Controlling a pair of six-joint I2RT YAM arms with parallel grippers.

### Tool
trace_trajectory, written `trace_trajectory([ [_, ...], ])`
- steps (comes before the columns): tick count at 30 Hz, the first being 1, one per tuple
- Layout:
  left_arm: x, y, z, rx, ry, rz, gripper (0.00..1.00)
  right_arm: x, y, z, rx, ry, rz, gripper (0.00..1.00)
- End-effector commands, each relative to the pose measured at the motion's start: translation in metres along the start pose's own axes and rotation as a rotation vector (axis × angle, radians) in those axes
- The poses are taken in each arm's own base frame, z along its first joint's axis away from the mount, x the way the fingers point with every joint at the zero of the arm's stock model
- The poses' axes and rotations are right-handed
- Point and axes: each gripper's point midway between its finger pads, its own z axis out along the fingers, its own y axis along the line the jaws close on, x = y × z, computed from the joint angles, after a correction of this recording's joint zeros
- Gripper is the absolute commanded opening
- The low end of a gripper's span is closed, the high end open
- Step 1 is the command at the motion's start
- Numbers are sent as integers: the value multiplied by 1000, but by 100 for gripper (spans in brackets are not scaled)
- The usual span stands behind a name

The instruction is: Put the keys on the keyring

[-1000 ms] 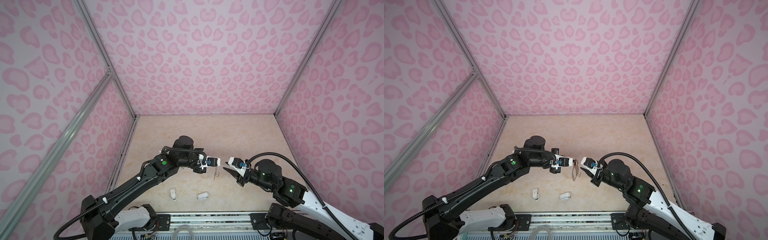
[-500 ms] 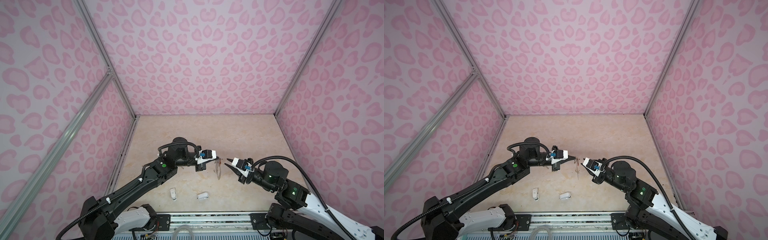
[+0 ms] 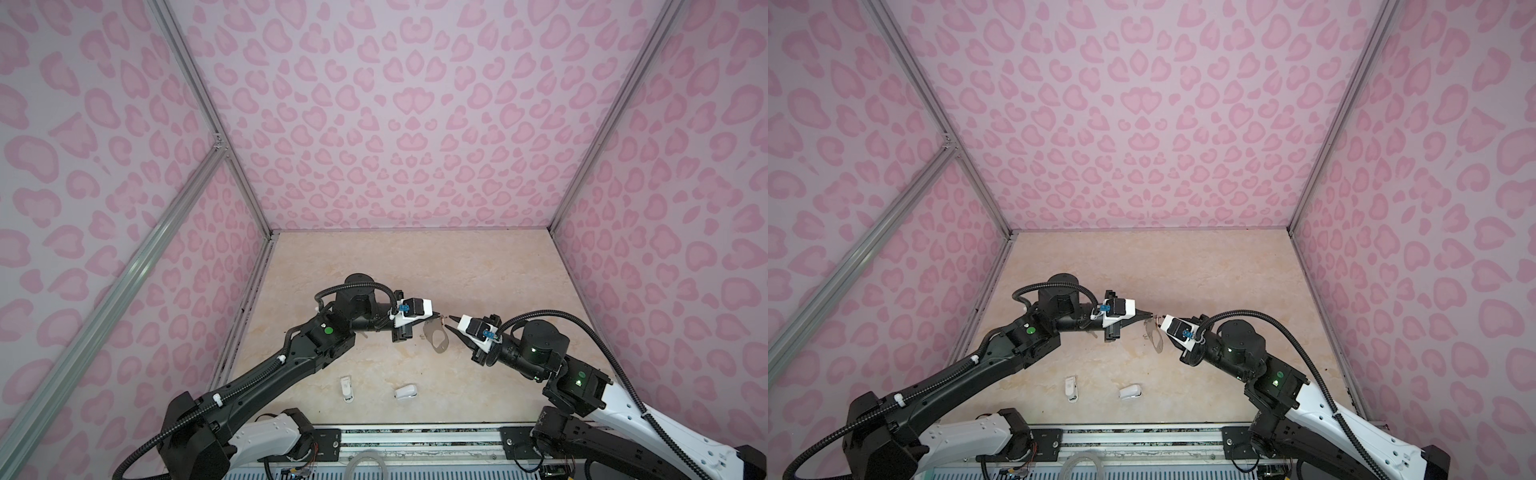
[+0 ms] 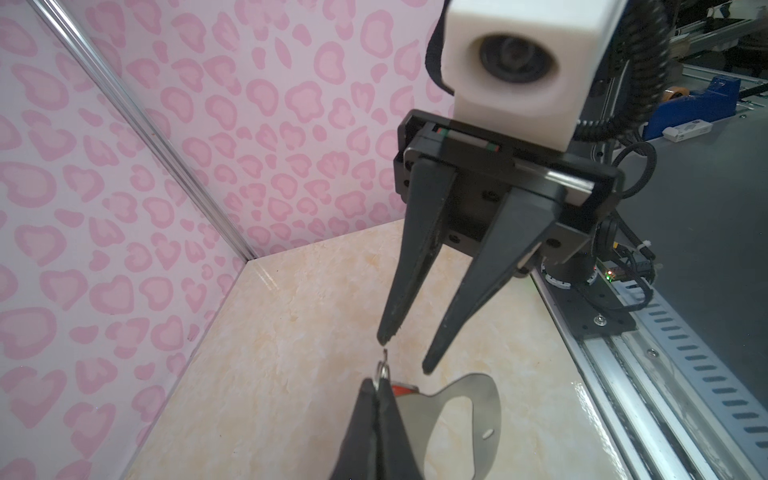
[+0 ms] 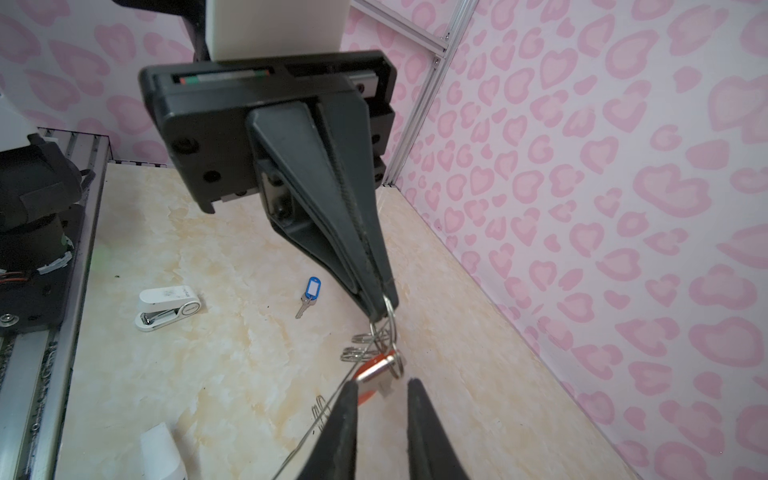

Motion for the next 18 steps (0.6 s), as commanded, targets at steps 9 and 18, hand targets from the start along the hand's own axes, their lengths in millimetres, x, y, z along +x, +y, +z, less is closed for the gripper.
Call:
trace_trajectory([
  [9, -5, -3, 2, 47, 7, 46, 3, -5, -7, 3, 23, -18, -12, 20],
  [18, -7, -6, 2, 70, 2, 54, 3, -4, -7, -1, 2, -18, -2, 15],
])
